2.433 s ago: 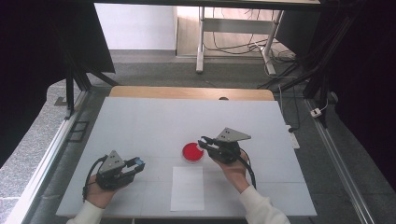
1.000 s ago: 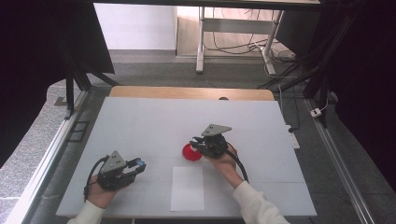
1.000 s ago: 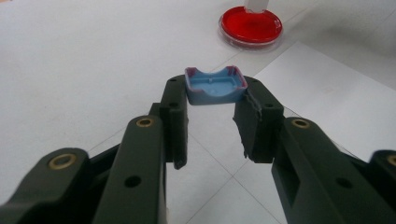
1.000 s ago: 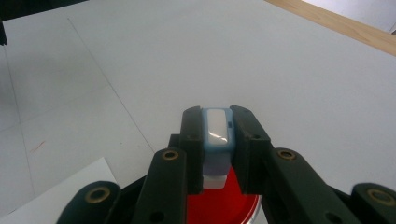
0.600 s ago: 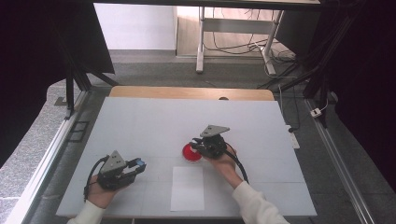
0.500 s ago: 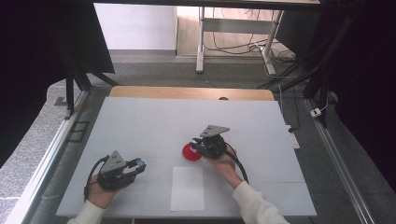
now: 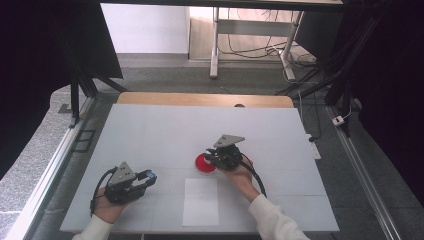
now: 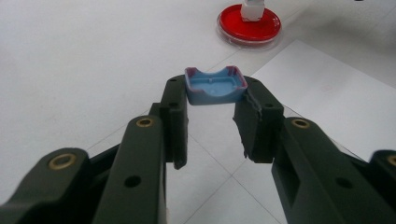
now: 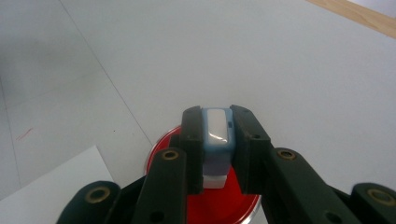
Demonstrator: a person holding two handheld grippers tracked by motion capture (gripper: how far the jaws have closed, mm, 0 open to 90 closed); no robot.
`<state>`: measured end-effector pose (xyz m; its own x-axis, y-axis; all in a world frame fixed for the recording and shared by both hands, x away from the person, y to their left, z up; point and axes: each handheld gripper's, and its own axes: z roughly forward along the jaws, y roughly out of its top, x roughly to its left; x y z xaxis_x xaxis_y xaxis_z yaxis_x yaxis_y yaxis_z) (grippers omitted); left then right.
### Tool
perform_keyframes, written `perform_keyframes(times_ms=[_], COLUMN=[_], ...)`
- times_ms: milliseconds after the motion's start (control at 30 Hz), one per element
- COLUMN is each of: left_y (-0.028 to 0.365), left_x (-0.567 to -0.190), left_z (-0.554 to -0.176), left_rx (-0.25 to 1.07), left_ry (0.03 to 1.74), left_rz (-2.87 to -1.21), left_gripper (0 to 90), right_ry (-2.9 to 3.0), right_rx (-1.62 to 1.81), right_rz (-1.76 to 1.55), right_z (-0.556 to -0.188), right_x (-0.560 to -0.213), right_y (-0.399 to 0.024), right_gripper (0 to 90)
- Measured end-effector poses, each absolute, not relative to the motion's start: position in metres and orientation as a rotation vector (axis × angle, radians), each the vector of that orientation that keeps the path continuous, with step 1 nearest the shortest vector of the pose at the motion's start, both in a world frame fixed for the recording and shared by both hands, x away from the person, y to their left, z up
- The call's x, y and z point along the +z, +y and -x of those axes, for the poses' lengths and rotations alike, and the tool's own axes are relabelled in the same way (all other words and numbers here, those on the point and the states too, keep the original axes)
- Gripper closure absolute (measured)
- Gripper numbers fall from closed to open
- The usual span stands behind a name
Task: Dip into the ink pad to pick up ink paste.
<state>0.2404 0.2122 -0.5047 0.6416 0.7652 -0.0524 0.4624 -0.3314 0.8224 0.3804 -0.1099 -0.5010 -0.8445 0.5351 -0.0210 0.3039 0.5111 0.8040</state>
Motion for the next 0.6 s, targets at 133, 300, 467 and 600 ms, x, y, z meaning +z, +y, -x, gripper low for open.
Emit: perform_keyframes(times_ms=[133, 300, 467, 600], left_y=[0.2123, 0.2121, 0.212, 0.2121], left_x=[-0.5047, -0.5046, -0.5046, -0.5046], left_z=[-0.2405, -0.2403, -0.2402, -0.2403], left_rx=[0.437, 0.438, 0.438, 0.437], left_ry=[0.96, 0.959, 0.96, 0.96], left_rz=[-1.986, -1.987, -1.987, -1.987], left_gripper=[65.5, 65.5, 65.5, 65.5], right_ry=[2.491, 2.493, 2.492, 2.495], right_rx=[1.242, 1.248, 1.262, 1.253], right_rz=[-0.706, -0.71, -0.72, -0.717], right_z=[-0.3805, -0.3809, -0.3816, -0.3815], right_x=[-0.5015, -0.502, -0.5028, -0.5028], right_y=[-0.1098, -0.11, -0.1105, -0.1106], right_gripper=[74.9, 74.9, 74.9, 74.9])
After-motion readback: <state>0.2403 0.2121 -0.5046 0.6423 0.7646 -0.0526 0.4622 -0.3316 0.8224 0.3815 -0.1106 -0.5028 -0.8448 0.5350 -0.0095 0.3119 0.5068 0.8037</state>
